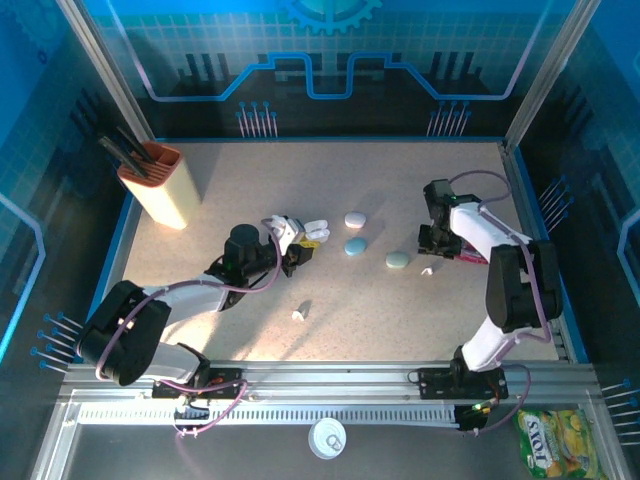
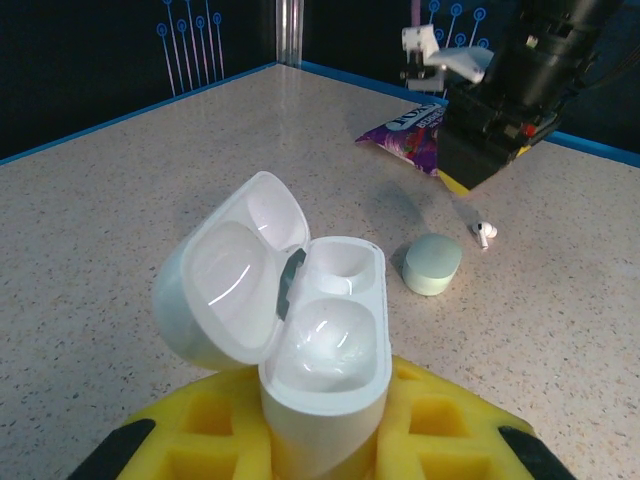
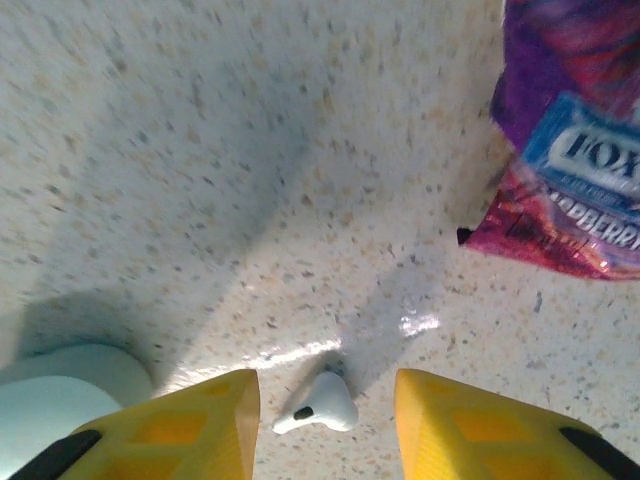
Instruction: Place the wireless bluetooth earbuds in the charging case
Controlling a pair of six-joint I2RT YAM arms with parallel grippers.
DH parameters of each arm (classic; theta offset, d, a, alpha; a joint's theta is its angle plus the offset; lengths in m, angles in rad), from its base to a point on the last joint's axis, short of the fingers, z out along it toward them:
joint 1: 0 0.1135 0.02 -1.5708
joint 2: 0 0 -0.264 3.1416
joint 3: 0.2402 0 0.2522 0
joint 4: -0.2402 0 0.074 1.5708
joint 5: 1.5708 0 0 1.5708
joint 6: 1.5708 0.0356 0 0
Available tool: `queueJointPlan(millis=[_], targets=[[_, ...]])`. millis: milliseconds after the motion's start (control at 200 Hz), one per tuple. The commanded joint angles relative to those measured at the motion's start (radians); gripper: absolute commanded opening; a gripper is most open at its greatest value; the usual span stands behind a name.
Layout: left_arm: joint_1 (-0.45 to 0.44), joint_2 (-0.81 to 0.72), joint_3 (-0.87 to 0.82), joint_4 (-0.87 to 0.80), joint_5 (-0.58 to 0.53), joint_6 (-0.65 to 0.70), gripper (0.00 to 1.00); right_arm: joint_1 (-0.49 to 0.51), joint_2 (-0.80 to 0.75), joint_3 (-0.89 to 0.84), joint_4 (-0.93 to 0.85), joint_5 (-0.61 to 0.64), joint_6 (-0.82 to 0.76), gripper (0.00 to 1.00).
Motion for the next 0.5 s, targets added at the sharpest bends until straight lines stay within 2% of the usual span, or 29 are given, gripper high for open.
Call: queueJointPlan(millis=[0, 340, 495], targets=[[0.011, 0.008, -0.017, 0.035, 0.029, 0.015, 0.17, 0.023, 0.056, 0.024, -0.088, 0.045, 0.008, 0.40], [0.011, -0.001, -0.022, 0.025, 0.036, 0.015, 0.17, 0.037, 0.128, 0.002, -0.056, -0.027, 0.011, 0.34], [0.011, -0.005, -0.017, 0.015, 0.039, 0.015, 0.17, 0.032, 0.135, -0.014, -0.038, -0.051, 0.015, 0.28]])
